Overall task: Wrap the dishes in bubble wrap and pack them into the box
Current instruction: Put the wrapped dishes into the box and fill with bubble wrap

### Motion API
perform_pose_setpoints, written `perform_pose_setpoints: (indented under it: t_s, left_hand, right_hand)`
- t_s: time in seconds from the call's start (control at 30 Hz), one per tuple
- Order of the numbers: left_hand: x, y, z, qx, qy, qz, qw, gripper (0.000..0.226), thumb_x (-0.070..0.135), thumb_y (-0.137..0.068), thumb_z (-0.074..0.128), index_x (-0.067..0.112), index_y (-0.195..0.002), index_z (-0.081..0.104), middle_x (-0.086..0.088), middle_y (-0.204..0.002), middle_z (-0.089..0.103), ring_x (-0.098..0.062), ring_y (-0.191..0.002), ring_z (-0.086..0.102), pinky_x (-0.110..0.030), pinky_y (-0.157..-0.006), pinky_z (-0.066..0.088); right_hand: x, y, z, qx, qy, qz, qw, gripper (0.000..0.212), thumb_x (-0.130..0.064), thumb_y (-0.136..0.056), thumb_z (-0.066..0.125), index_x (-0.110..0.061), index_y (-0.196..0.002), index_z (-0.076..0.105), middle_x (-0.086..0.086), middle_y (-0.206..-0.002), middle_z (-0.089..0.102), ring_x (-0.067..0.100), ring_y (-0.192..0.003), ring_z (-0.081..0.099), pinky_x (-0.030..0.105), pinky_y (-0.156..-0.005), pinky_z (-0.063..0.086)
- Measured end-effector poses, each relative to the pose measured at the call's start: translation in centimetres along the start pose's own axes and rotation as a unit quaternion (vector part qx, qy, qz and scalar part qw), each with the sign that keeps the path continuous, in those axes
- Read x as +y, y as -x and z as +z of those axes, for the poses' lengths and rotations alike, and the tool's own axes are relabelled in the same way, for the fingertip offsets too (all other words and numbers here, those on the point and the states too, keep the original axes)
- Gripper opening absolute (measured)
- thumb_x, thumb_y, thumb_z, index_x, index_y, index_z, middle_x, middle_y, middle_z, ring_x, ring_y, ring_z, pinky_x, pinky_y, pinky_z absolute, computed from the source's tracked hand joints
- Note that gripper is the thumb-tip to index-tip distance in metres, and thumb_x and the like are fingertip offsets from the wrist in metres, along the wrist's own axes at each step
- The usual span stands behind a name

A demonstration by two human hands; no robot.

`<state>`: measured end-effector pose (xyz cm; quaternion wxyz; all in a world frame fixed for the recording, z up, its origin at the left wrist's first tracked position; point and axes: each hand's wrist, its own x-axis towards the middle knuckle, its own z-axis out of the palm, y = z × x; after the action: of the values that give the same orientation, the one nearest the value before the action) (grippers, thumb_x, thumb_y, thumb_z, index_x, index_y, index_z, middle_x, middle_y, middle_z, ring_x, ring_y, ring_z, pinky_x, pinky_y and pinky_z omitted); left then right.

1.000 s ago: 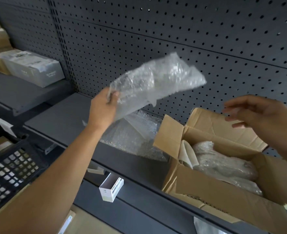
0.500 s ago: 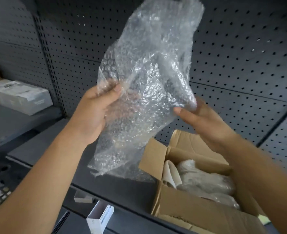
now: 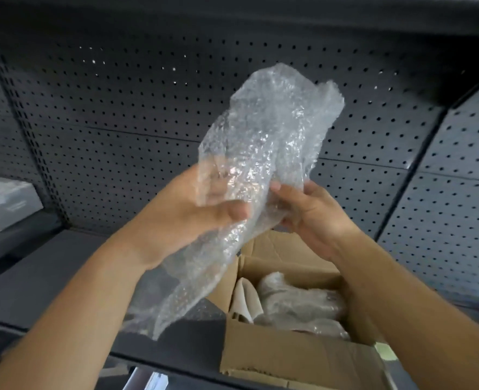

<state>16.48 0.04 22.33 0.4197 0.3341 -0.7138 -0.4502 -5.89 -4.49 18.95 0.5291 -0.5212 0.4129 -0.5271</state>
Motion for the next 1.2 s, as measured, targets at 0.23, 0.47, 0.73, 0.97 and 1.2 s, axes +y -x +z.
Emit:
perform_pose_setpoints:
  t_s: [0.23,0.47,0.73,0.97,1.2]
  left_hand:
    - [2.1,-2.3,4.3,0.071,0.137,0.04,0.987,0.025,0.006,-0.084,0.067,0.02,-0.105,0.072,0.001,-0.1,0.08,-0.014,-0.097,0.076,-0.025,-0.077,0.06]
    - [2.6,-4.9,7.2,0.076,0.237,-0.05,0.967,0.028,0.008,-0.093,0.059,0.01,-0.076,0.081,-0.003,-0.074,0.078,-0.012,-0.062,0.074,-0.017,-0.053,0.054]
    - [0.5,-5.3,9.5,0.071,0.16,-0.089,0.98,0.019,0.013,-0.095,0.063,0.013,-0.112,0.073,0.01,-0.08,0.079,-0.003,-0.067,0.074,-0.011,-0.053,0.051]
    - [-4.6,-5.8,9.8,0.108,0.166,-0.164,0.966,0.022,0.0,-0.091,0.068,0.016,-0.105,0.074,-0.01,-0.1,0.078,-0.03,-0.092,0.074,-0.04,-0.081,0.059]
    - [-6.4,-6.2,9.9,0.096,0.205,-0.171,0.959,0.05,-0.011,-0.097,0.039,0.014,-0.067,0.07,-0.004,-0.081,0.076,-0.021,-0.068,0.06,-0.022,-0.052,0.046]
  right_hand:
    - [-3.9,3.9,-5.1,0.075,-0.039,-0.094,0.992,0.047,-0.027,-0.08,0.075,-0.009,-0.122,0.067,0.005,-0.116,0.075,0.023,-0.107,0.071,0.038,-0.093,0.055]
    - [-4.3,7.1,-10.6,-0.063,-0.128,-0.052,0.988,0.035,-0.046,-0.071,0.084,-0.025,-0.098,0.078,0.001,-0.111,0.068,0.017,-0.101,0.066,0.032,-0.089,0.057]
    - [-2.9,8.7,-11.7,-0.015,-0.091,0.034,0.995,0.066,-0.039,-0.059,0.093,-0.012,-0.117,0.073,0.005,-0.121,0.072,0.024,-0.109,0.07,0.042,-0.084,0.059]
    - [-2.1,8.8,-12.9,0.054,-0.035,-0.033,0.997,0.022,0.003,-0.085,0.067,-0.018,-0.092,0.073,0.017,-0.094,0.068,0.032,-0.083,0.063,0.038,-0.071,0.052]
    - [-1.5,9.0,-15.1,-0.032,0.241,-0.126,0.962,0.016,-0.014,-0.088,0.073,-0.026,-0.082,0.081,0.033,-0.117,0.063,0.038,-0.111,0.062,0.048,-0.096,0.055]
